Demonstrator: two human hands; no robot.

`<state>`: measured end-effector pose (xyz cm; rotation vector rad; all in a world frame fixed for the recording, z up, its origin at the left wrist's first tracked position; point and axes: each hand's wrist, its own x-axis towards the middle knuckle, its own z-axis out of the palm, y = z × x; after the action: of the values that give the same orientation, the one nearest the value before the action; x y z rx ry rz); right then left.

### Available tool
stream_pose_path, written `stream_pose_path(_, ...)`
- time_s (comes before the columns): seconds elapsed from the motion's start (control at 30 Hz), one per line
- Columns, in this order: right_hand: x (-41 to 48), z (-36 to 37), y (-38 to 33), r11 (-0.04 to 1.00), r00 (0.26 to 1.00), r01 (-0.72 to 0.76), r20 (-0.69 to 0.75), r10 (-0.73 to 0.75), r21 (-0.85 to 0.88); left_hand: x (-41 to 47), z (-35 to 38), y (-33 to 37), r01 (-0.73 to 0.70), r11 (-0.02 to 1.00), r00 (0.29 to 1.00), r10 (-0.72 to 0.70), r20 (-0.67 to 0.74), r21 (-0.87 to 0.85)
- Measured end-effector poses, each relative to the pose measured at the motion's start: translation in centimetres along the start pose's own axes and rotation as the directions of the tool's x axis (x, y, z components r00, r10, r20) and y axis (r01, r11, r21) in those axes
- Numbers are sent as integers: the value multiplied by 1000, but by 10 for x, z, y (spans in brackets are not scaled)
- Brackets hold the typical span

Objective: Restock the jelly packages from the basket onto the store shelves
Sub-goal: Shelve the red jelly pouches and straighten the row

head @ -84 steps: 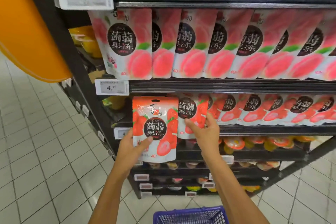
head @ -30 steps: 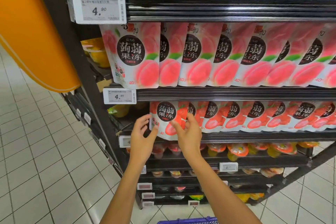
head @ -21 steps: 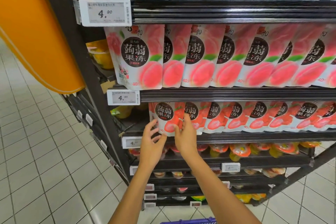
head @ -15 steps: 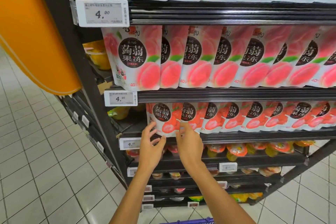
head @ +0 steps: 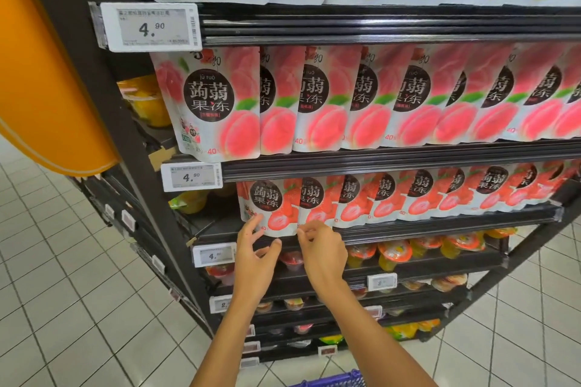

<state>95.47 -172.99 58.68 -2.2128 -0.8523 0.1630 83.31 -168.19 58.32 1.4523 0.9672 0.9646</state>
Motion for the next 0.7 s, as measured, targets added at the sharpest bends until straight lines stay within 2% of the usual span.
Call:
stream_pose_path(0.23,-2,-14,30,999,999,-36,-28,35,-21,-4,11,-3,0,1000,999,0,-50,-7)
stream_pose_path(0.33,3,-27,45,996,992,-79,-98,83,43,-6,20,-6,-23,1000,1000,23,13,4)
stream_pose_path(0.5,21,-53,64,964,950,-100,-266,166,245,-11,46,-5,-35,999,989,31,143,21)
stream_pose_path(0.6,38,-66,73,942,950,-120,-240,201,314,-14,69,2,-28,999,974,23,226,21)
stream_pose_path(0.7,52,-72,80,949,962,-109,-208,176,297,-14,96,6,-17,999,966,4,259,48)
